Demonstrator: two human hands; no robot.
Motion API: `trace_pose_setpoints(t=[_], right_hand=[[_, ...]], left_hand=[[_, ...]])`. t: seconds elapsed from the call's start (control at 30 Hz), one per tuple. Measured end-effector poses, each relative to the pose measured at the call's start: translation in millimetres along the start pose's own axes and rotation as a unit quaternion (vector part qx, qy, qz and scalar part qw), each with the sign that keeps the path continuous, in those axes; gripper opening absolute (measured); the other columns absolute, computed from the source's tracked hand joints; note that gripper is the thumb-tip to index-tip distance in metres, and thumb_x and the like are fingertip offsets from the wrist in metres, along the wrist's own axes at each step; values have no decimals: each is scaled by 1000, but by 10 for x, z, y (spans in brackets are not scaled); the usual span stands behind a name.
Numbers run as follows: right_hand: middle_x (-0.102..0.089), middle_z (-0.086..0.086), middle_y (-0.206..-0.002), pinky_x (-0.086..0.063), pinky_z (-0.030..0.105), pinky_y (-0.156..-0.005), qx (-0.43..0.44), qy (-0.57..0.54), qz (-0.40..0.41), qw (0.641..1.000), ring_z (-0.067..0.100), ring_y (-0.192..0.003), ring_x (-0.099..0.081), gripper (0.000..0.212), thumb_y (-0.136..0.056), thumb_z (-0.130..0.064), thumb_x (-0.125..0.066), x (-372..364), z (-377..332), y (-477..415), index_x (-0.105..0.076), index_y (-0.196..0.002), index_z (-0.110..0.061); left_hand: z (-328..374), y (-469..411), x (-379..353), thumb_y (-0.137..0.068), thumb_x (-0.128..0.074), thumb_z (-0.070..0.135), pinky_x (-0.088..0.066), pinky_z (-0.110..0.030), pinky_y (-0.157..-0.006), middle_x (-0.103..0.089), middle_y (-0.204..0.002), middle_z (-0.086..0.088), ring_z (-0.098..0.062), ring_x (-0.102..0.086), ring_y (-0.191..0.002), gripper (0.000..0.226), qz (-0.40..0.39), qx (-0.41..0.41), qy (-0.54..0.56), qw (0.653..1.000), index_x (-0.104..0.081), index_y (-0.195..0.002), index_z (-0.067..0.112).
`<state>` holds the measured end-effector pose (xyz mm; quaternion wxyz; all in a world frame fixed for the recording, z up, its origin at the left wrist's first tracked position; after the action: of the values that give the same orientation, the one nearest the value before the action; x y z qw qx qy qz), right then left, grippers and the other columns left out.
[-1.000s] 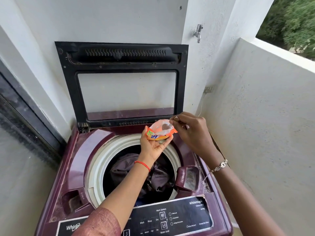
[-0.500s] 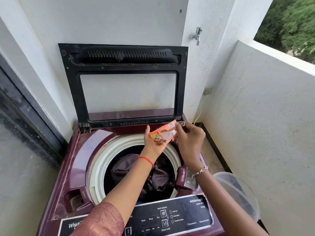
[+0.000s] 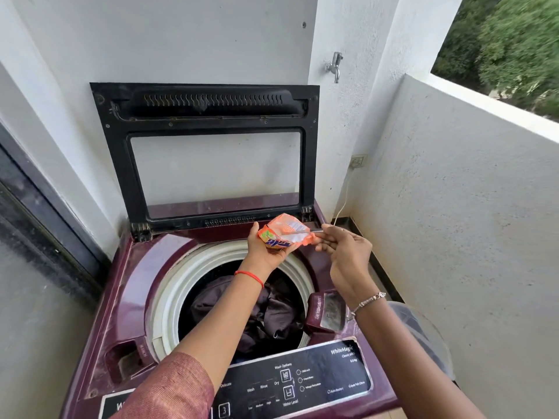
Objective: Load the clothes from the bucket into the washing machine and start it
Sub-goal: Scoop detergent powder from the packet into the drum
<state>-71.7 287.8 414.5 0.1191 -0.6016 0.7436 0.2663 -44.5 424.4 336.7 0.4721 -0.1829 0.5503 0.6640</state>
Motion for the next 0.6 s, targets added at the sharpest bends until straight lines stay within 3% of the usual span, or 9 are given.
trace_pose_setpoints(t=[0.27,0.43,0.53,0.6], right_hand=[[-62,11,-45,-46,20,-39,31,14,1,999,17,-38,-57,16,-82,12,-54,186,-181,56,-61,-69,7],[-61,12,-47,-47,20,-40,26,28,-1,999,18,-39,-56,13,-82,12,-54,301,-195,115,-61,-73,9],[-61,13,-50,-48,21,-40,28,51,-14,998,19,-40,-57,12,-82,11,-55,343,-187,175,-62,-74,10],[-61,15,-52,-48,21,-41,24,51,-13,998,20,-41,-57,12,-82,11,-55,381,-185,190,-62,-73,10]], left_hand=[[-166,20,-43,-95,-28,53,-28,-50,-108,-32,-146,-29,-46,-28,-135,70,-11,45,-5,999,-33,-141,0],[-267,58,-29,-96,-29,50,-45,-47,-93,-37,-143,-29,-46,-36,-131,67,6,59,-43,997,-35,-140,0],[-305,74,-14,-96,-28,50,-36,-50,-105,-38,-143,-26,-47,-35,-131,65,23,58,-50,997,-38,-139,2],[-343,103,-2,-95,-27,52,-39,-49,-101,-37,-144,-26,-48,-34,-131,66,30,68,-57,996,-37,-139,3]])
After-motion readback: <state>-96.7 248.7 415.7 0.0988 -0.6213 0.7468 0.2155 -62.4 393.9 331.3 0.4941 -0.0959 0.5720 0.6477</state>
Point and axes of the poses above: each hand's wrist, its own y-axis away from the middle knuckle, its own x-axis out of the back of the hand, z = x × y, the point moved 8 cm from there along -y, towards the middle knuckle
